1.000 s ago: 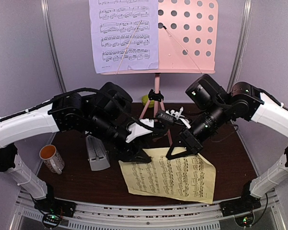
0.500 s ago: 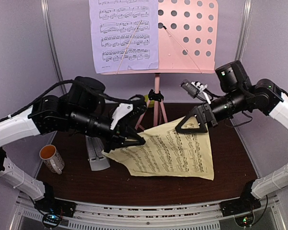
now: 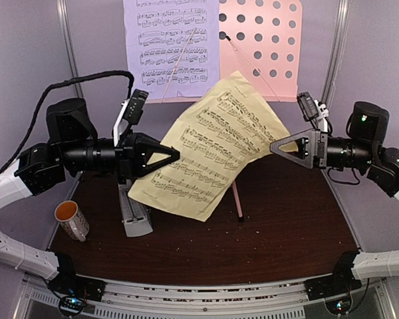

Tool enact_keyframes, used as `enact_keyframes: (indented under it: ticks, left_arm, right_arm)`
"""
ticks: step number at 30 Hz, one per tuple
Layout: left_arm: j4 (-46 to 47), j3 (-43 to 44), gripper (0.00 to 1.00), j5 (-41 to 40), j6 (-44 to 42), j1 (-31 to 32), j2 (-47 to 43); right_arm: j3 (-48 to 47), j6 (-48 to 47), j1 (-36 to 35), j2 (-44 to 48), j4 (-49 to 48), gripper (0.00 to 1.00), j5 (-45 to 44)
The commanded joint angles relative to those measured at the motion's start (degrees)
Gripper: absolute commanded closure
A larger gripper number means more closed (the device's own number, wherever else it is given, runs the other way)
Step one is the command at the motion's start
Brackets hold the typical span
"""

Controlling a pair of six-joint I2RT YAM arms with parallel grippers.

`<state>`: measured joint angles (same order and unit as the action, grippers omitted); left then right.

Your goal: Set up the instrument practice props

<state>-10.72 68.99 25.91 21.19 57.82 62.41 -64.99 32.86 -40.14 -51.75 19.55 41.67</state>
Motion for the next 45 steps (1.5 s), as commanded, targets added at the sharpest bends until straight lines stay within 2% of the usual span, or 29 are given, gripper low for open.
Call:
enact_keyframes:
  ticks: [1, 6, 8, 10, 14, 16, 19, 20, 21, 23, 24, 27, 33, 39, 42, 45]
  left_arm:
    - [11.34, -0.17, 1.0, 3.67, 5.72, -0.82, -0.46]
    - [14.38, 1.12, 1.0, 7.0, 7.88, -0.96, 0.37]
    - [14.22, 1.67, 1.0, 7.06, 8.28, -1.0, 0.57]
    - [13.37, 2.29, 1.0, 6.76, 8.11, -1.04, 0.85]
    - [8.76, 3.6, 1.0, 2.18, 5.8, -1.0, 0.83]
    - [5.2, 4.86, 1.0, -1.56, 3.89, -1.07, 0.62]
    - [1.16, 7.43, 0.93, -6.36, 1.18, -0.97, 0.73]
    - [0.35, 8.2, 0.86, -6.98, 0.47, -0.96, 0.9]
    - [-0.75, 9.01, 0.71, -7.89, -0.29, -0.96, 1.14]
    - [-3.37, 10.98, 0.52, -8.97, -2.08, -0.96, 2.02]
    - [-4.85, 12.04, 0.44, -9.51, -3.2, -0.91, 2.48]
    - [-8.12, 15.45, 0.29, -10.21, -6.06, -0.87, 4.47]
    - [-11.26, 20.72, 0.24, -9.52, -8.9, 0.21, 9.03]
    - [-10.5, 18.37, 0.08, -13.31, -10.2, 0.09, 8.44]
    - [-9.22, 16.85, 0.06, -8.16, -10.76, -0.85, 7.87]
    - [-11.19, 19.4, 0.11, -0.48, -10.88, -0.87, 10.76]
  right_arm:
    - [4.62, 5.81, 0.15, 0.28, -13.65, 0.02, -5.18]
    - [6.4, 8.74, 0.15, -1.63, -22.43, 0.05, -9.0]
    - [5.46, 9.67, 0.08, -2.91, -25.31, 0.11, -8.29]
    - [3.7, 10.28, -0.13, -3.95, -26.44, 0.27, -7.32]
    - [0.5, 9.54, -0.55, -3.94, -24.2, 0.68, -7.35]
    - [-1.7, 8.14, -0.55, -3.82, -19.22, 1.0, -8.19]
    - [-4.12, 5.36, -0.55, -3.19, -12.72, 1.0, -8.95]
    - [-4.25, 4.82, -0.6, -2.55, -11.63, 1.0, -9.49]
    - [-4.49, 4.12, -0.56, -1.99, -10.85, 1.0, -9.72]
    - [-6.11, 2.23, -0.55, -1.57, -8.15, 1.0, -9.42]
    - [-7.35, 0.96, -0.55, -1.66, -6.45, 1.0, -8.82]
    - [-10.74, -2.28, -0.55, -1.99, -1.17, 1.0, -6.99]
    - [-14.38, -5.29, -0.58, -2.77, 2.34, 1.0, -3.69]
    - [-17.31, -7.87, -0.55, -2.76, 5.58, 1.0, -0.6]
    - [-18.89, -9.42, -0.55, -2.57, 8.2, 1.0, -0.17]
    - [-19.87, -10.45, -0.55, -2.93, 9.8, 1.0, -0.29]
